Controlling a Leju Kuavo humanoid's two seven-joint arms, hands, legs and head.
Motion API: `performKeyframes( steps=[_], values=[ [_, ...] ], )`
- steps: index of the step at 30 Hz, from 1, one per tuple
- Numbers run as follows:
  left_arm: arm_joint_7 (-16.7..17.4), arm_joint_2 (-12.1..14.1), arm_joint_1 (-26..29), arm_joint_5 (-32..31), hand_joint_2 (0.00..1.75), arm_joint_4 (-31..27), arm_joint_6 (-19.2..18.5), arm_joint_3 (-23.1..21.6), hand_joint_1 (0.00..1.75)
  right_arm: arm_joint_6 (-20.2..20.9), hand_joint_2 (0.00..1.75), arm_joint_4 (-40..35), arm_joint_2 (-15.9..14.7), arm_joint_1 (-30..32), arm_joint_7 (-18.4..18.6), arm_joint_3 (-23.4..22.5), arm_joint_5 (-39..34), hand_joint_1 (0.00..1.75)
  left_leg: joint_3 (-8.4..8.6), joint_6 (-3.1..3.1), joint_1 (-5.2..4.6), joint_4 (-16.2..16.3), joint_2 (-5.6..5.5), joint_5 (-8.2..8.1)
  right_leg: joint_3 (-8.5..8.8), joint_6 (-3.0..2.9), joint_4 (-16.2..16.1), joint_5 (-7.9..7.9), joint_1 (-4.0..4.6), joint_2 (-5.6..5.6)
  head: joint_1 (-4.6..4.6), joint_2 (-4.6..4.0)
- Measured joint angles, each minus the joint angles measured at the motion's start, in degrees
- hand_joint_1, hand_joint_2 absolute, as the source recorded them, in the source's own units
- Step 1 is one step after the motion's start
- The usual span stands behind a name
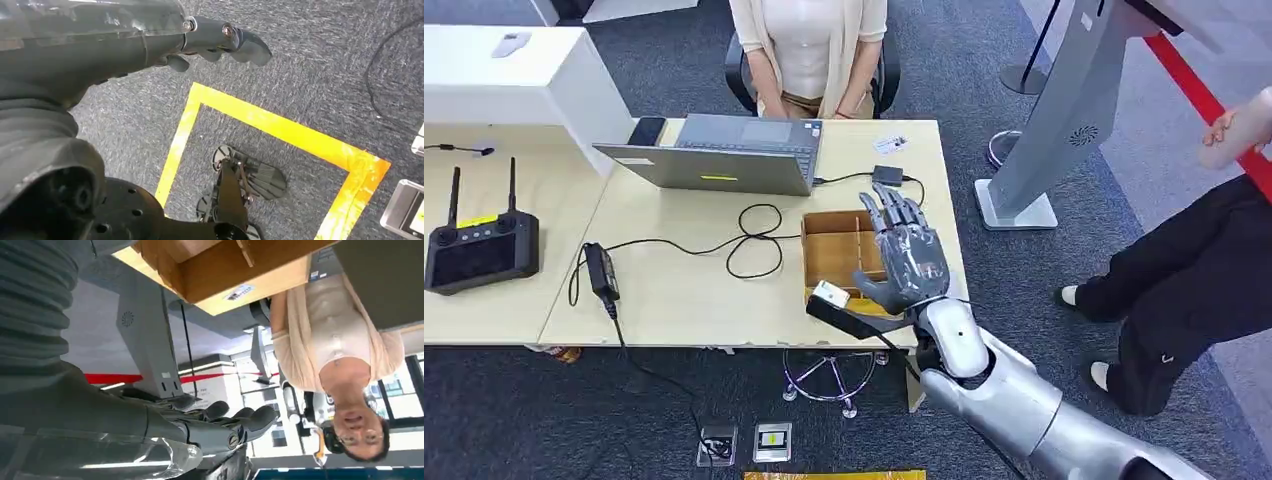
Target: Pass the card to the sensor for recognition and then transmit it.
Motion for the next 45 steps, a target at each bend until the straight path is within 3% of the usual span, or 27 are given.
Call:
performKeyframes(
  steps=[18,37,45],
  values=[
    [0.0,0.0,0.15,0.02,0.0,0.02,0.31,0.94,0.0,1.03,1.75,5.34,0.94,-1.19,1.07,1.09,-2.06,0.0,0.01,0.0,0.0,0.0,0.01,0.0,-0.01,0.0,0.0,0.0,0.0,0.03,0.0,0.0],
    [-1.16,0.0,1.15,1.14,0.0,0.0,0.37,1.86,0.0,4.9,1.75,6.63,0.85,-0.59,2.05,1.14,-3.21,0.0,0.01,0.0,0.0,0.0,0.01,0.0,-0.03,0.0,-0.01,0.0,0.0,0.05,0.0,0.0],
    [-1.29,0.07,1.43,1.31,0.0,0.0,0.35,2.34,0.0,5.27,1.75,7.06,0.77,-0.6,0.96,1.16,-4.37,0.0,0.01,0.0,0.0,0.0,0.02,0.0,-0.03,0.0,0.0,0.0,0.0,0.05,0.0,0.0]
  ],
)
